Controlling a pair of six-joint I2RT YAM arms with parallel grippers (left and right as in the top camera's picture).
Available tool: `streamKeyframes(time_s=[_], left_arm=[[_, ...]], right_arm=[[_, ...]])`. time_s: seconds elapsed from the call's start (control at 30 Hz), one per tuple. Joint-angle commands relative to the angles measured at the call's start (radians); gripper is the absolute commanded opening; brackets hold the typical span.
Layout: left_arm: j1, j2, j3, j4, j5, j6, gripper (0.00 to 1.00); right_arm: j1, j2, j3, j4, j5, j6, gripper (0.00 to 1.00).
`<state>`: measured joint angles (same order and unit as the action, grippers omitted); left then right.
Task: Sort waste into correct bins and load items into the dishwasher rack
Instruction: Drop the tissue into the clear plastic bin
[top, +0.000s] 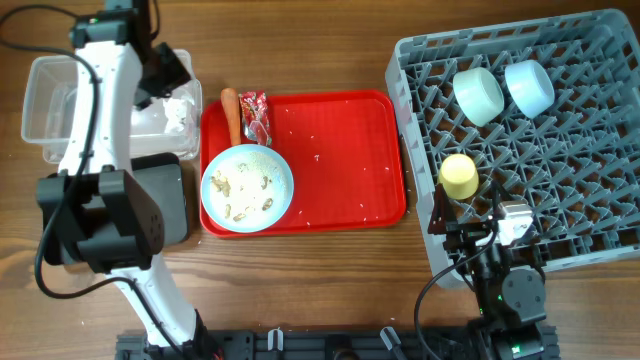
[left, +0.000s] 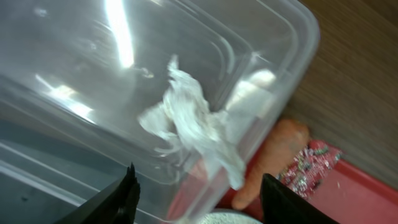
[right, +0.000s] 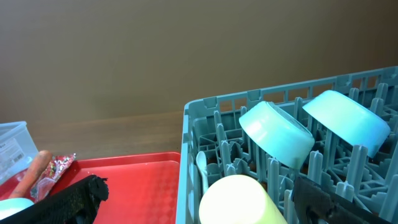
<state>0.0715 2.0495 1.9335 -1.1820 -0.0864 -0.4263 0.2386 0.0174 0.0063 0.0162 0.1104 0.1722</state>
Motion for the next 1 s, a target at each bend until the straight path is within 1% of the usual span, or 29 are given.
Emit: streamKeyframes(time_s=[0.0, 0.1, 0.2, 0.27, 0.37, 0.47, 0.5, 0.53, 0.6, 0.67, 0.8, 0.83, 0.9, 0.93, 0.97], left_arm=[[-0.060, -0.013, -0.002, -0.004, 0.005, 0.030, 0.64], [-0.079, -0.013, -0.002, -0.005, -0.001, 0.030, 0.65], [-0.089, -0.013, -0.002, -0.013, -0.066, 0.030, 0.65], [-0.089, -0.008, -0.002, -0.011, -0.074, 0.030, 0.58], [-0.088, 0.011, -0.020, -0.003, -0.132, 0.030, 0.57], [-0.088, 0.029, -0.063, 0.032, -0.132, 0.030, 0.39], [-0.088, 0.032, -0.067, 0.039, -0.132, 0.029, 0.27], [-0.088, 0.032, -0.067, 0.047, -0.132, 0.029, 0.24], [-0.088, 0.032, -0.067, 0.064, -0.132, 0.030, 0.24], [-0.088, 0.034, -0.069, 0.073, -0.132, 0.030, 0.28], [-0.088, 0.075, -0.069, 0.078, -0.135, 0.030, 0.27], [-0.088, 0.080, -0.069, 0.079, -0.137, 0.030, 0.26], [-0.088, 0.085, -0.069, 0.082, -0.140, 0.030, 0.15], [-0.088, 0.085, -0.069, 0.084, -0.140, 0.030, 0.07], [-0.088, 0.083, -0.069, 0.086, -0.139, 0.030, 0.04]], right_arm=[[-0.004, -0.013, -0.001, 0.004, 0.001, 0.014, 1.00], [-0.004, -0.013, -0.001, 0.004, 0.001, 0.014, 1.00], [-0.004, -0.013, -0.001, 0.004, 0.001, 0.014, 1.00], [-0.004, -0.013, -0.001, 0.004, 0.001, 0.014, 1.00], [-0.004, -0.013, -0.001, 0.004, 0.001, 0.014, 1.00], [-0.004, -0.013, -0.001, 0.004, 0.001, 0.014, 1.00], [-0.004, -0.013, -0.001, 0.004, 0.001, 0.014, 1.00], [-0.004, -0.013, -0.001, 0.004, 0.001, 0.014, 1.00], [-0.004, -0.013, -0.001, 0.004, 0.001, 0.014, 1.00], [-0.004, -0.013, -0.001, 0.004, 0.001, 0.014, 1.00], [-0.004, -0.013, -0.001, 0.004, 0.001, 0.014, 1.00], [-0.004, -0.013, -0.001, 0.004, 0.001, 0.014, 1.00], [-0.004, -0.013, -0.001, 0.004, 0.001, 0.014, 1.00], [-0.004, -0.013, -0.001, 0.004, 0.001, 0.014, 1.00], [-0.004, -0.013, -0.001, 0.004, 0.001, 0.014, 1.00]])
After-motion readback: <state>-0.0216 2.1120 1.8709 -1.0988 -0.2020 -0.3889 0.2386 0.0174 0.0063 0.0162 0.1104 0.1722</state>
